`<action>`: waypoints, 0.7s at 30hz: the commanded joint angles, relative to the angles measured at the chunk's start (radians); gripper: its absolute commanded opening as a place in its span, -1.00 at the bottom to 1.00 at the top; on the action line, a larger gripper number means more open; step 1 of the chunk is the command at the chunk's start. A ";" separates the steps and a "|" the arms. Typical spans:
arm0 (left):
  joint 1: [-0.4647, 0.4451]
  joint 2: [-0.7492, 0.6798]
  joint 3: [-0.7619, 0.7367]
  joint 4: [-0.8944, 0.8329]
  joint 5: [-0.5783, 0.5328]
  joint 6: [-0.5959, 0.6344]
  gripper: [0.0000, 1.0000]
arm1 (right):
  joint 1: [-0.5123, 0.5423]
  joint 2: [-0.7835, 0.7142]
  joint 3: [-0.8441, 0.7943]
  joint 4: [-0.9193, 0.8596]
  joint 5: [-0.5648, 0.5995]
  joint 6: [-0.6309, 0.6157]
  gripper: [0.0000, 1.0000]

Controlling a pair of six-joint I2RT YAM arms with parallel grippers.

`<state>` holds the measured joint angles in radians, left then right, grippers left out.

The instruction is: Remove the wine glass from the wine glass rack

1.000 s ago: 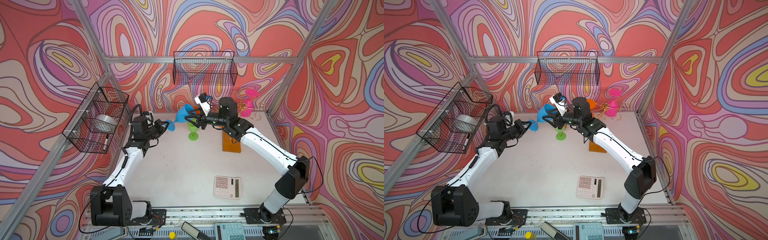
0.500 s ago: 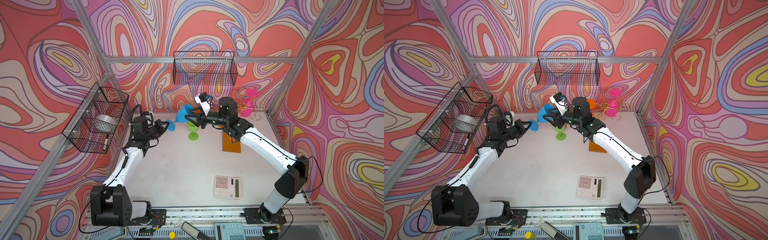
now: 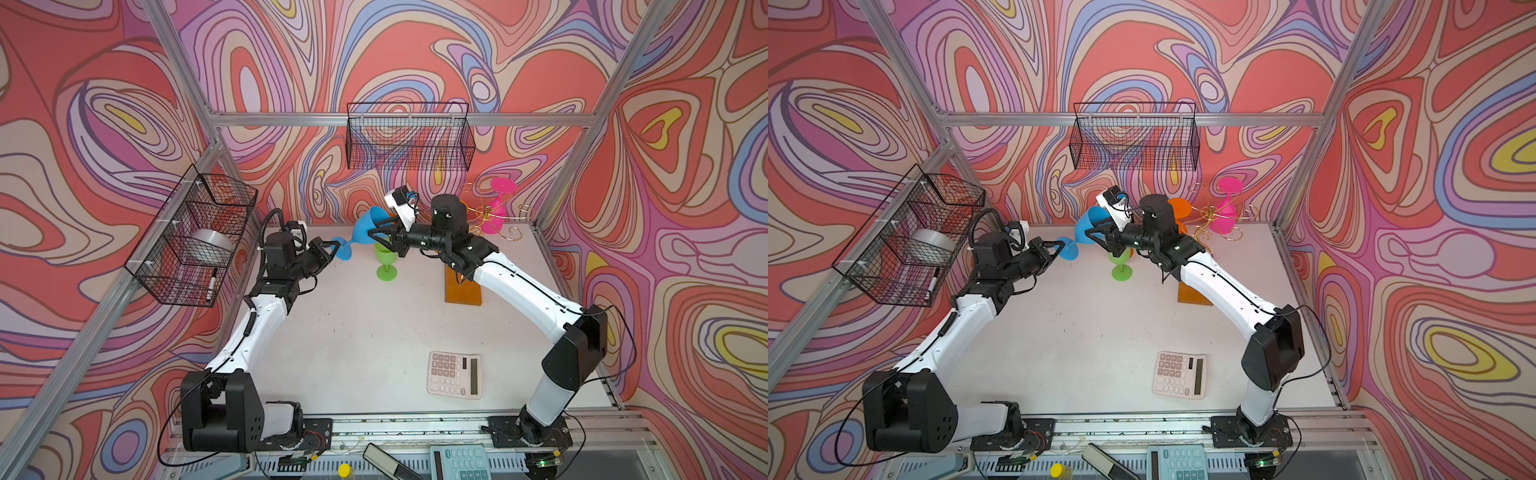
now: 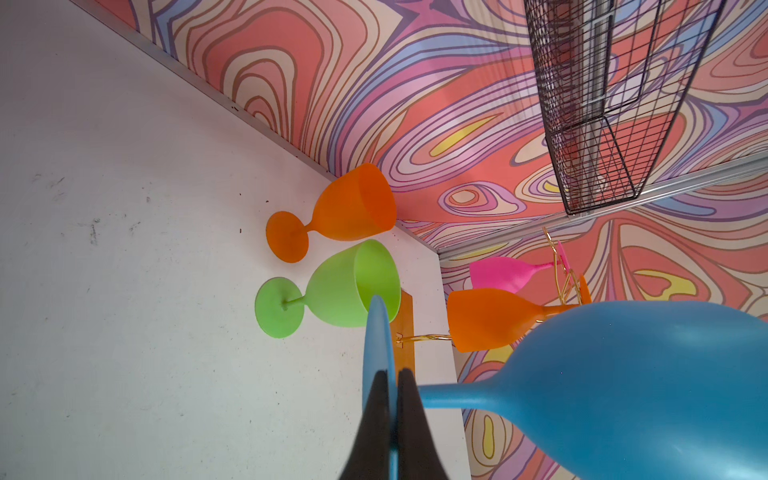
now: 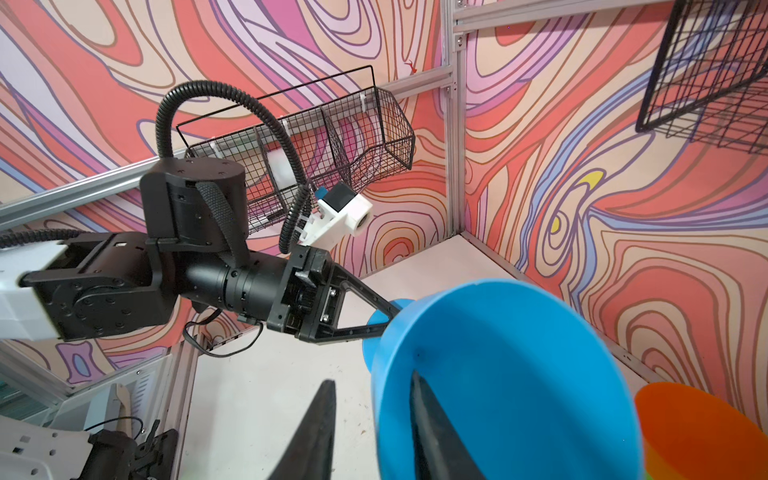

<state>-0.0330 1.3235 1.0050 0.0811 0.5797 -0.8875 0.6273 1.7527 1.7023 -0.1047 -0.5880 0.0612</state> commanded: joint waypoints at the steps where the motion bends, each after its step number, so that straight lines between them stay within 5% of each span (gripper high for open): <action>1: -0.005 -0.014 -0.013 0.064 0.020 -0.029 -1.00 | -0.001 0.013 0.021 0.026 -0.032 0.028 -0.44; 19: -0.005 -0.015 -0.034 0.093 0.021 -0.063 -1.00 | -0.001 0.057 0.056 0.015 -0.033 0.044 -1.00; 21: -0.005 -0.017 -0.025 0.073 0.015 -0.036 -0.70 | -0.001 0.050 0.055 0.003 -0.023 0.032 -1.00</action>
<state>-0.0330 1.3235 0.9722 0.1303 0.5858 -0.9245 0.6224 1.7988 1.7382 -0.0776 -0.6262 0.1085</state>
